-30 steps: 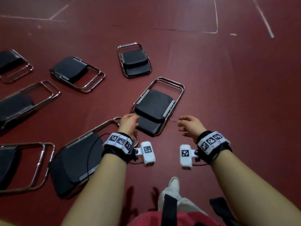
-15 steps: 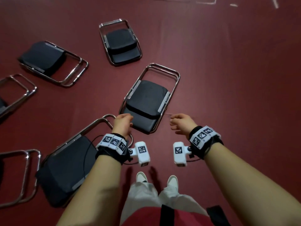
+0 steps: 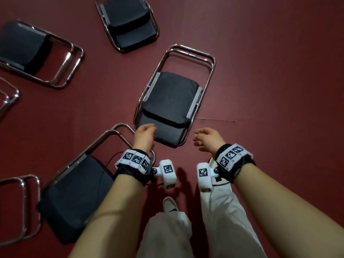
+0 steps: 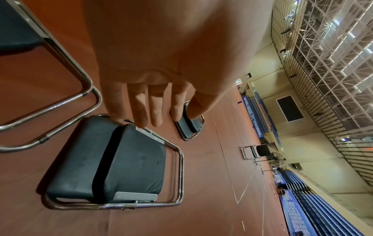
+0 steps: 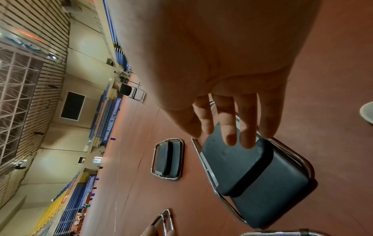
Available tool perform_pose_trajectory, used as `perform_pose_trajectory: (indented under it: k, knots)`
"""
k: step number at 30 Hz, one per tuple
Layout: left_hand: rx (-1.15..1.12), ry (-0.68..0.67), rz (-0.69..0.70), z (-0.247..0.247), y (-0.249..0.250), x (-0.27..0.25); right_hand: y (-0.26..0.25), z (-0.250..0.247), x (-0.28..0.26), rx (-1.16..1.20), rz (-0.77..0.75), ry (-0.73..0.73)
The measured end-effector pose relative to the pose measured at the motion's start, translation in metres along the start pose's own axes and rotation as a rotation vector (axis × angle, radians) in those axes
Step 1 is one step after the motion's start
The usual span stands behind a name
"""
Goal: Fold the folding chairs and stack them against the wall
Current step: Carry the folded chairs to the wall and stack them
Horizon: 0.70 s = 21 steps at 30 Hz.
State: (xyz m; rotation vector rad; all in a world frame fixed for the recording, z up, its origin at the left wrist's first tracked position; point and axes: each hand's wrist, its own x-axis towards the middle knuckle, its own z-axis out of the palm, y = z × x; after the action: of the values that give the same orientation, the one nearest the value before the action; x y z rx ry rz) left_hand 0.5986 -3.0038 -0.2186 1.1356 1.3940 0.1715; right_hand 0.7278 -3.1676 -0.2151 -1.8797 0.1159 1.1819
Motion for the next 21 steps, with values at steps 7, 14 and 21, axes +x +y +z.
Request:
perform_pose_trajectory:
  k: [7, 14, 21]
  knots:
    - [-0.037, 0.043, -0.035, 0.056, -0.085, 0.122, 0.064, 0.014, 0.149, 0.004, 0.04, -0.021]
    - [-0.023, 0.15, -0.04, 0.088, -0.201, 0.236, 0.15, 0.046, 0.286, -0.011, 0.058, -0.022]
    - [0.008, 0.144, 0.005, 0.117, -0.296, 0.328, 0.217, 0.089, 0.385, 0.024, 0.034, -0.028]
